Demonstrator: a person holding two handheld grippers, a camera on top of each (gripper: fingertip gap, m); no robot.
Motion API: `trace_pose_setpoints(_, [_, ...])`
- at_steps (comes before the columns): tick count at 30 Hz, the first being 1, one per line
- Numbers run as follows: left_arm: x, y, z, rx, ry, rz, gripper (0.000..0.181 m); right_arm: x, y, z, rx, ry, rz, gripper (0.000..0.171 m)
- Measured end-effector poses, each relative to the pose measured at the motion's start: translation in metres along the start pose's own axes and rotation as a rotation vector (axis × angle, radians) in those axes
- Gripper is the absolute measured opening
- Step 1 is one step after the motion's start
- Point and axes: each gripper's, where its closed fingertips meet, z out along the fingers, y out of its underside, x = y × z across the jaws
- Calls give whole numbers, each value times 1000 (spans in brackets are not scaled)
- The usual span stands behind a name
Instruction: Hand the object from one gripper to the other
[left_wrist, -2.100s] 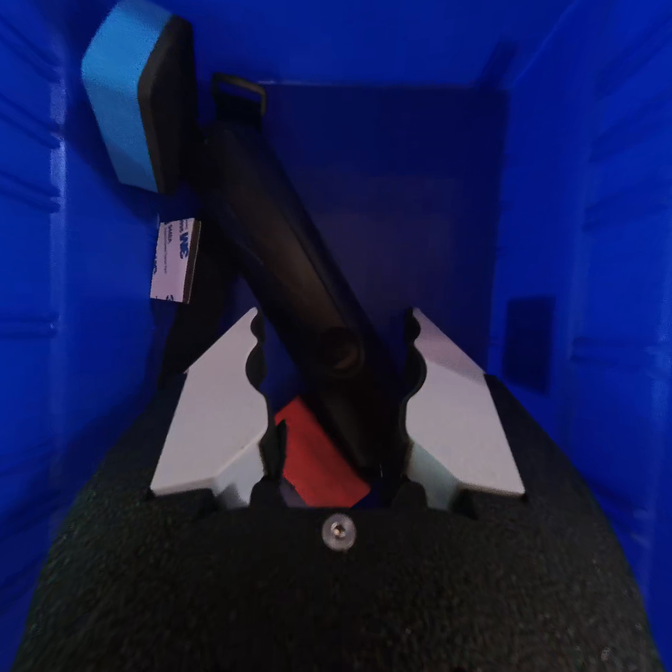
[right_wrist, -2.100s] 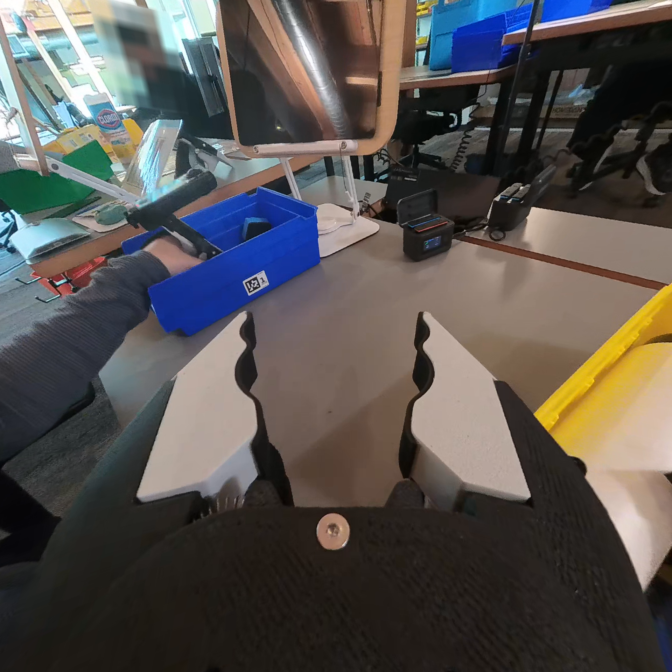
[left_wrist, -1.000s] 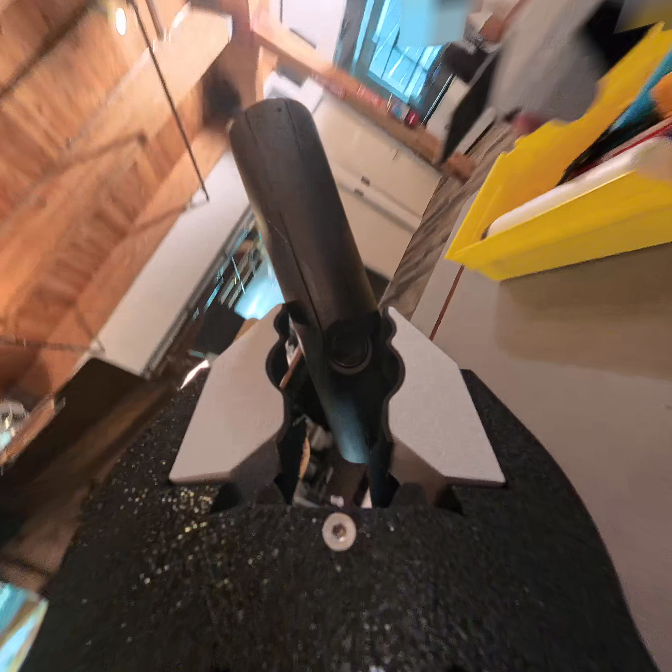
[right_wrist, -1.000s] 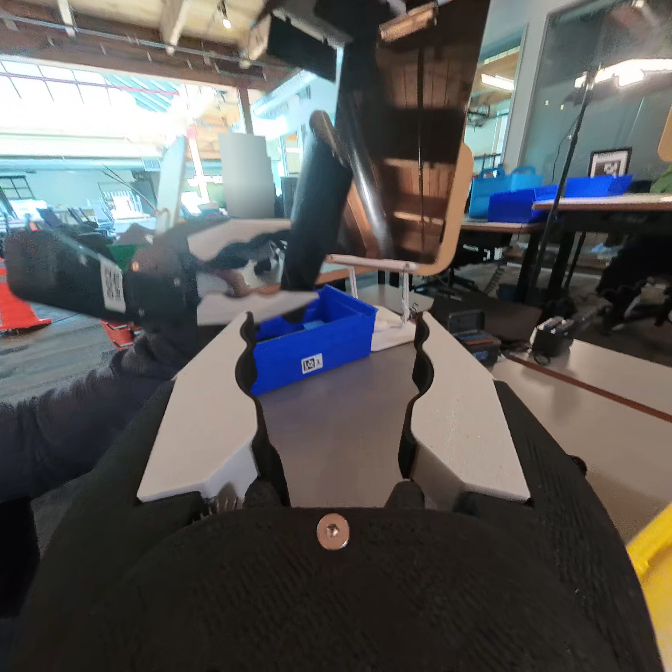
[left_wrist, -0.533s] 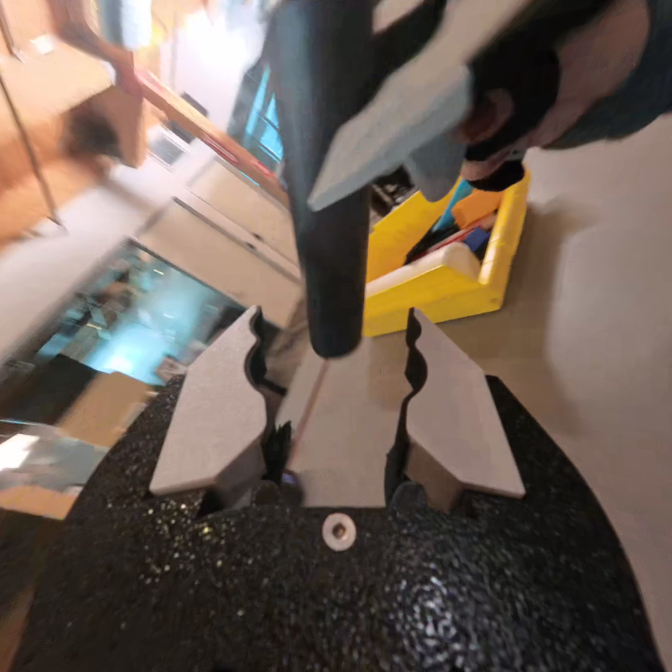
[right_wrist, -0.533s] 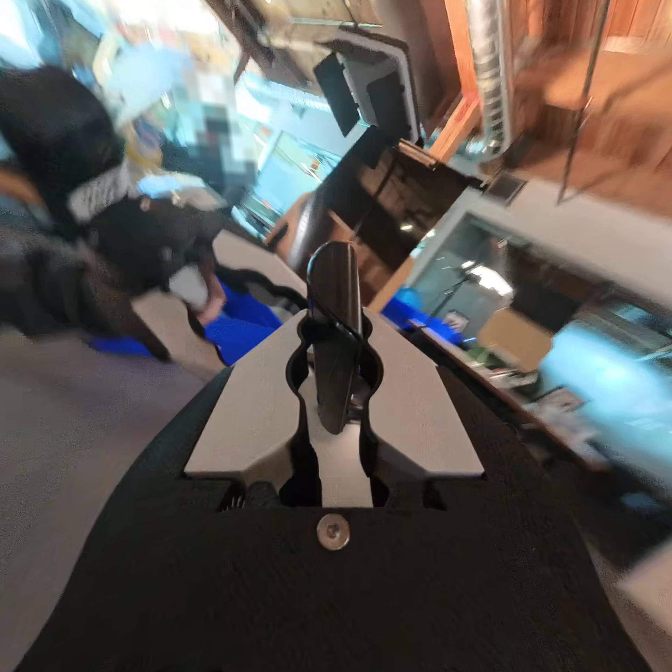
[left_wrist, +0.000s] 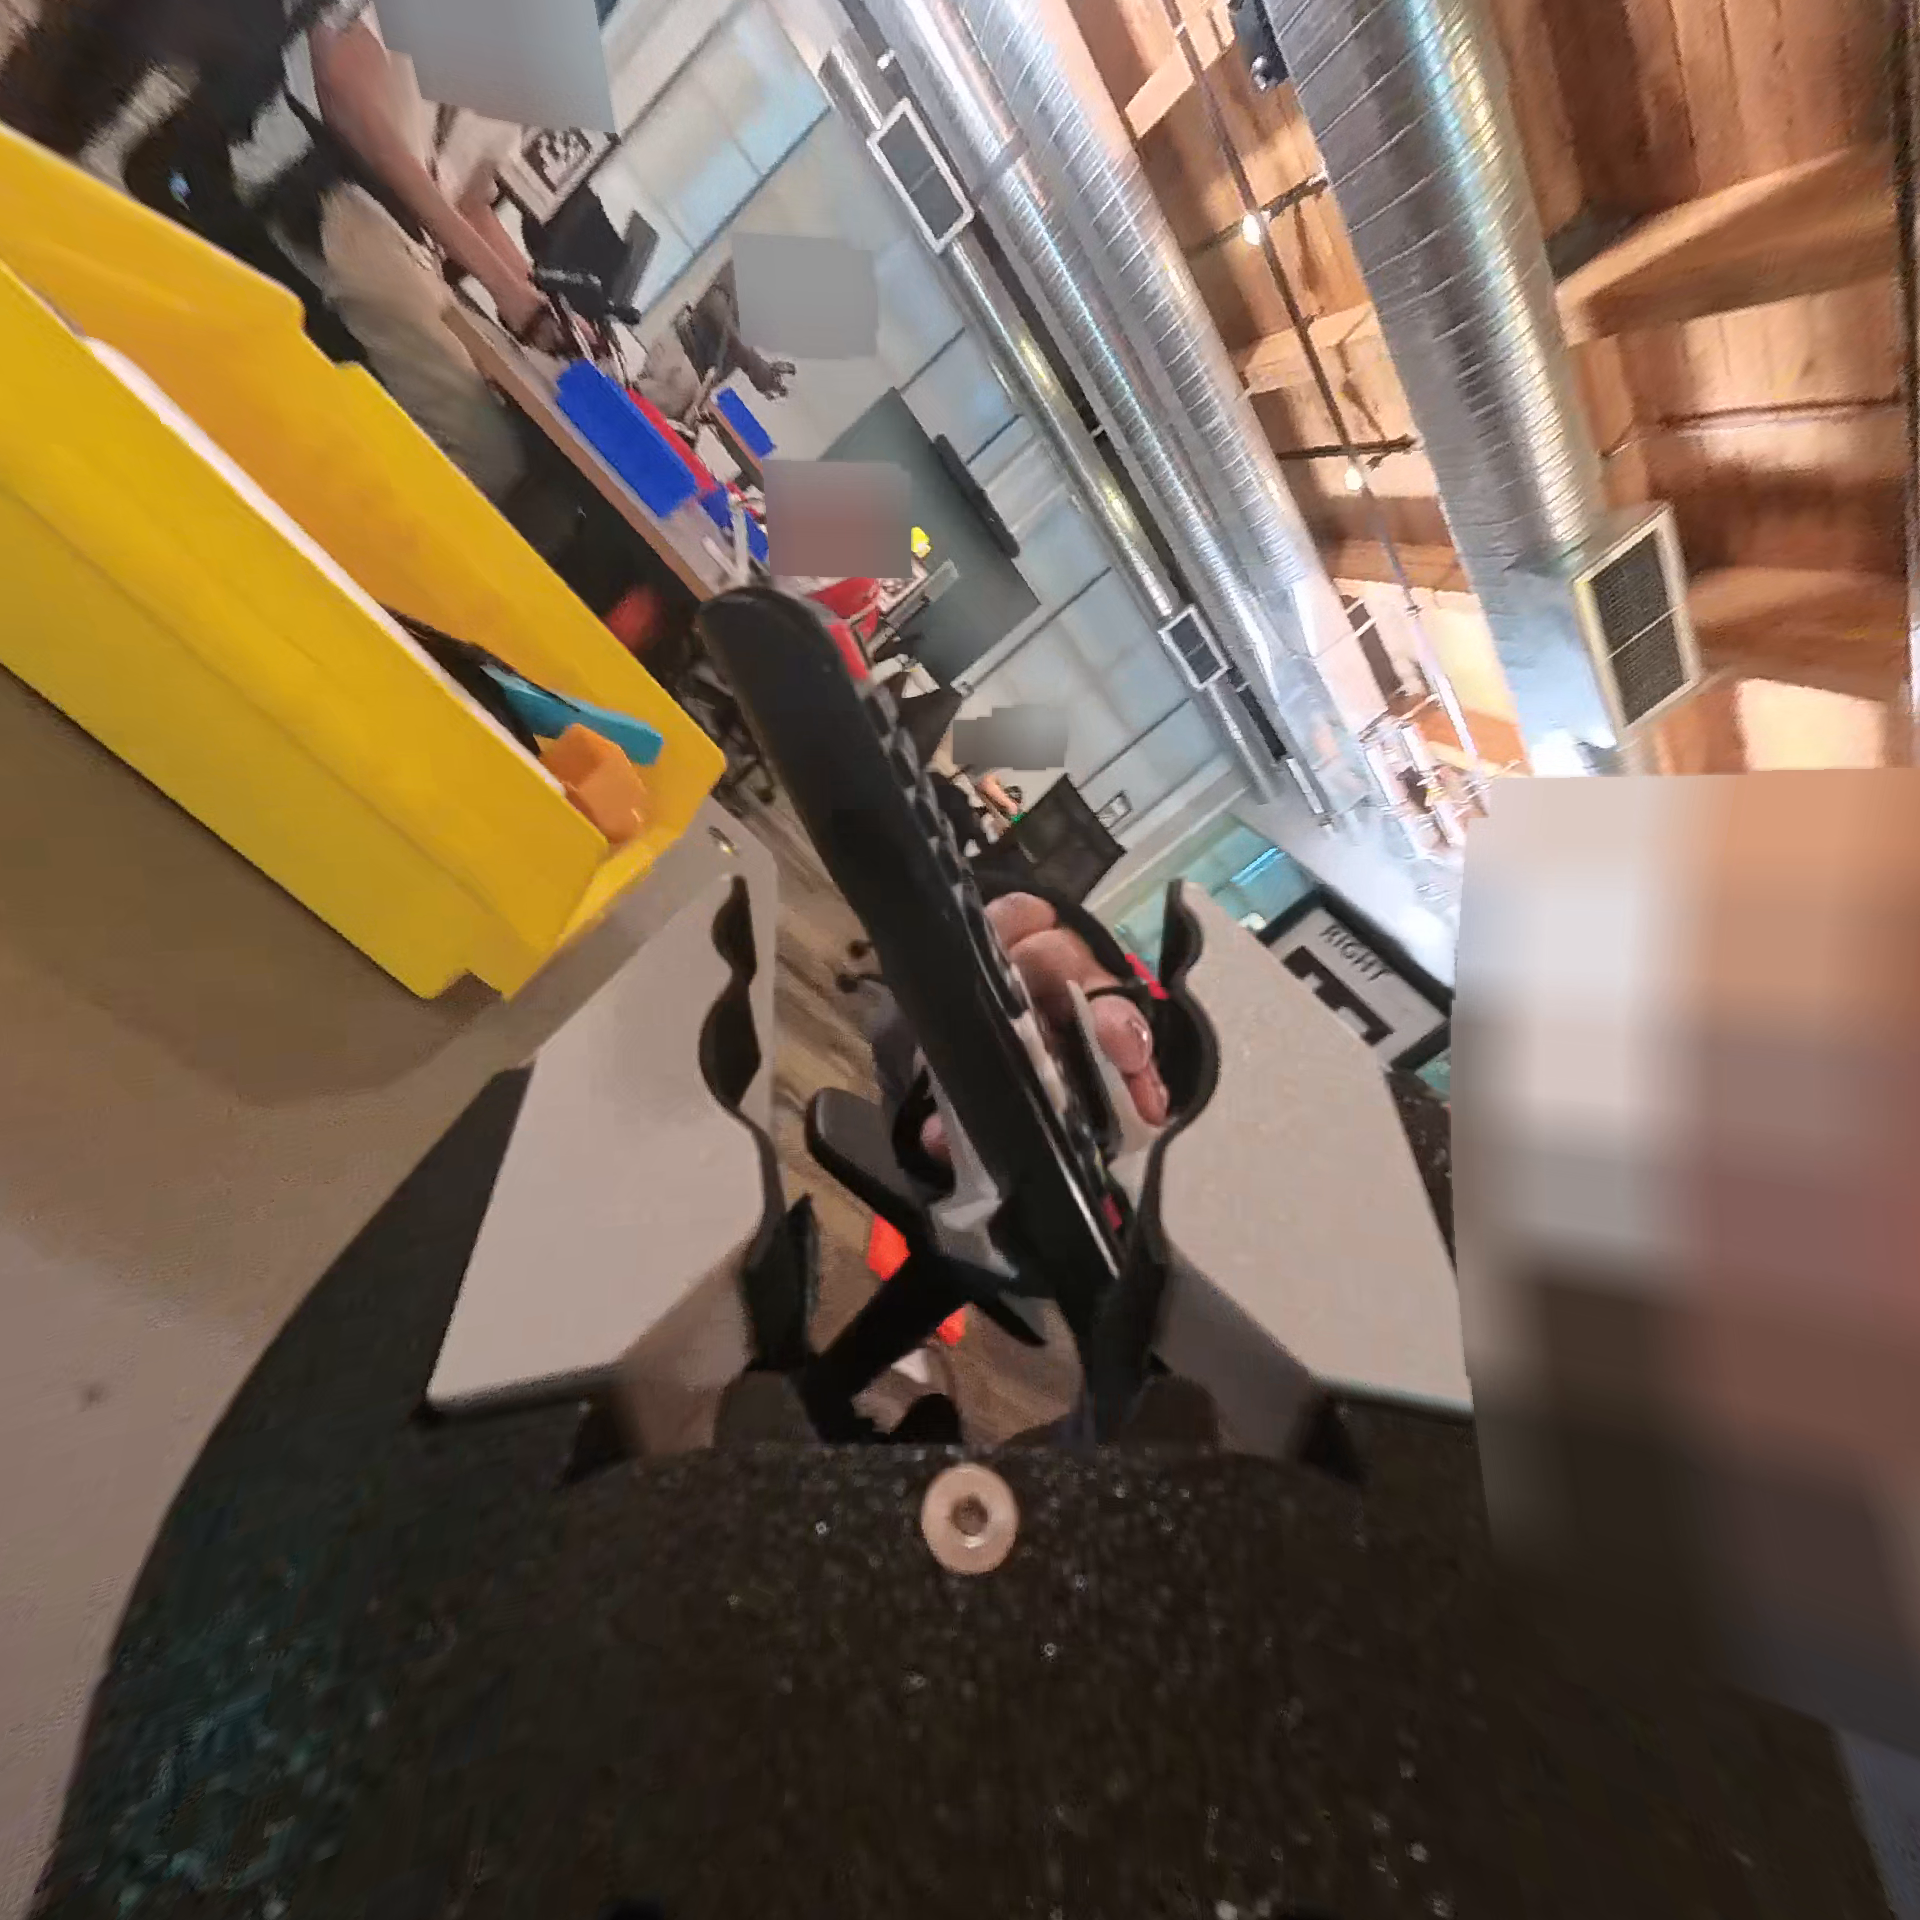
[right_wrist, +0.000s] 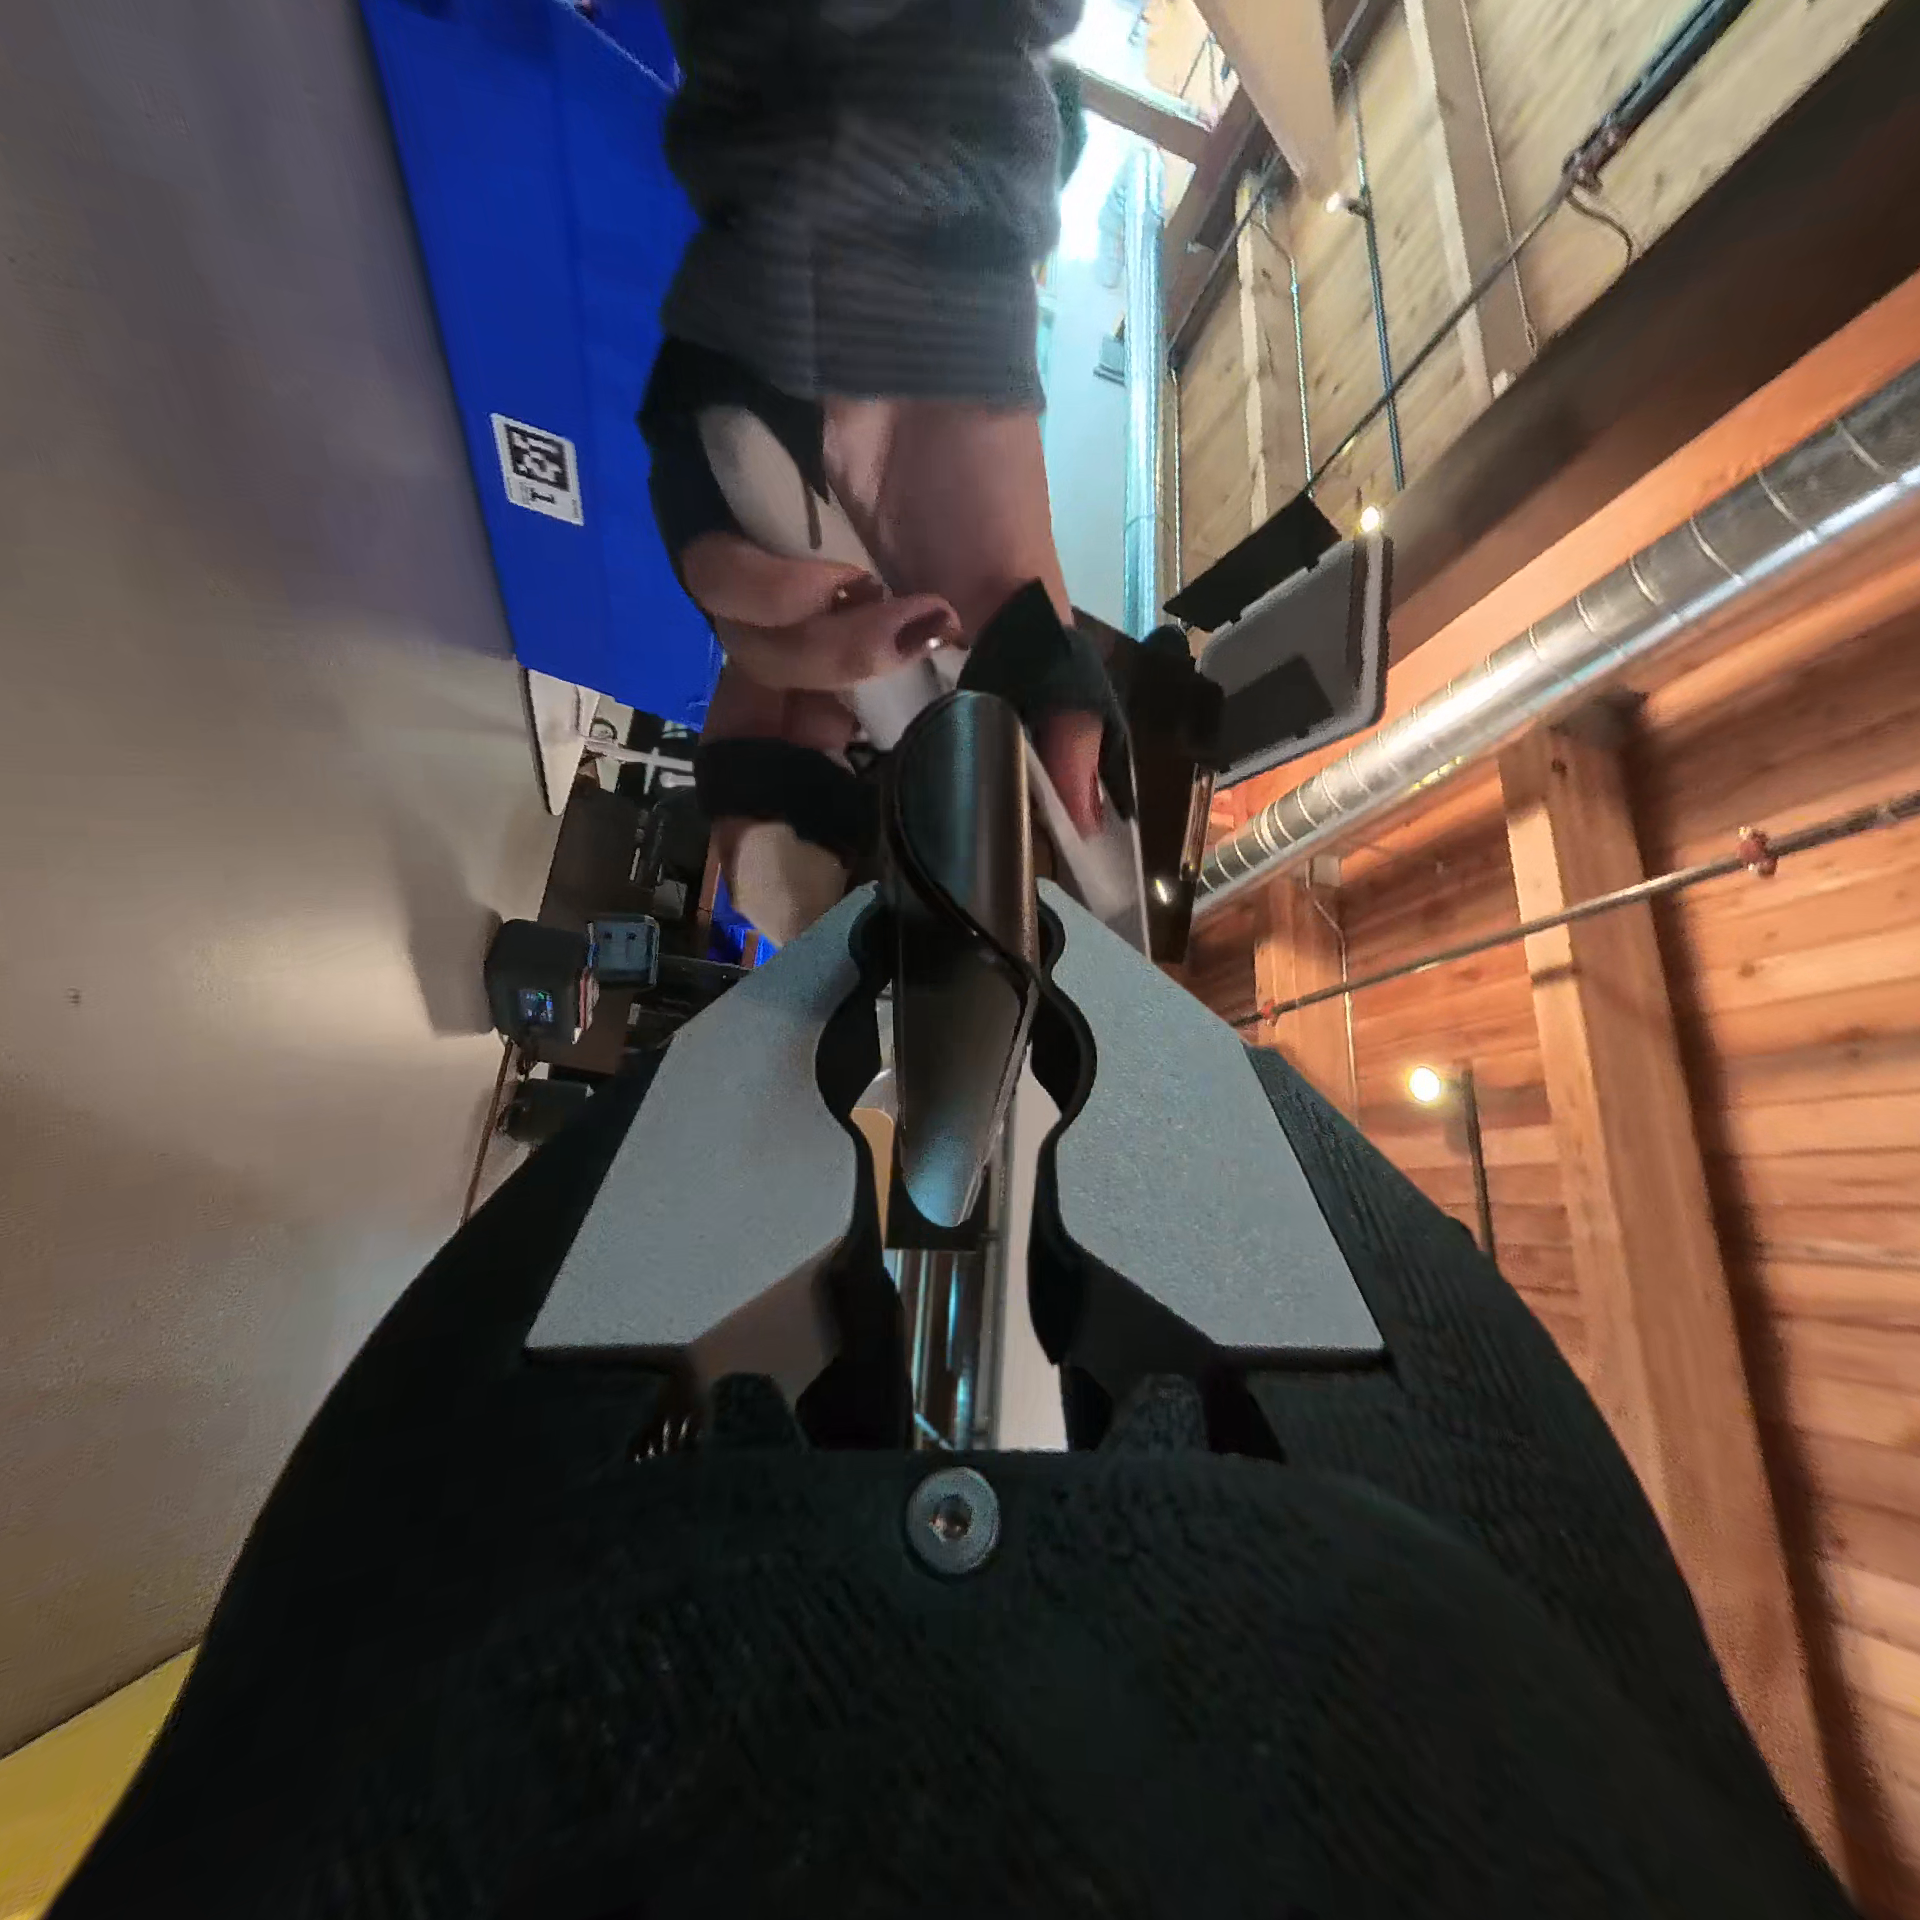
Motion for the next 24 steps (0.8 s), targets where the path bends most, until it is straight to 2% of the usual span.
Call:
trace_pose_setpoints(1, [0, 0, 1, 9, 25, -27, 71, -2, -3, 1, 6, -2, -16, 23])
trace_pose_setpoints(5, [-2, 4, 2, 17, 91, -65, 28, -5, -9, 2, 14, 6, -54, 23])
trace_pose_setpoints(7, [-3, 1, 1, 44, 104, -51, 27, -6, -7, 2, 8, -10, 3, 27])
trace_pose_setpoints(9, [0, -10, -4, 116, 112, 7, 20, -10, 7, 3, -34, -45, 110, 57])
trace_pose_setpoints(12, [5, -29, -17, 224, 90, 111, 19, -10, 33, 1, -75, -66, 353, 80])
trace_pose_setpoints(15, [12, -46, -32, 319, 60, 192, 18, -9, 48, -2, -38, -88, 686, 83])
trace_pose_setpoints(18, [15, -56, -43, 381, 41, 223, 18, -12, 46, -6, 87, -210, 1159, 83])
trace_pose_setpoints(20, [17, -57, -44, 389, 38, 227, 18, -5, 42, -6, 181, -298, 1512, 83])
trace_pose_setpoints(22, [18, -55, -40, 382, 47, 223, 18, 2, 47, 2, 188, -320, 1835, 82])
trace_pose_setpoints(24, [18, -50, -34, 364, 40, 238, 18, 3, 35, 6, 239, -435, 2048, 81])
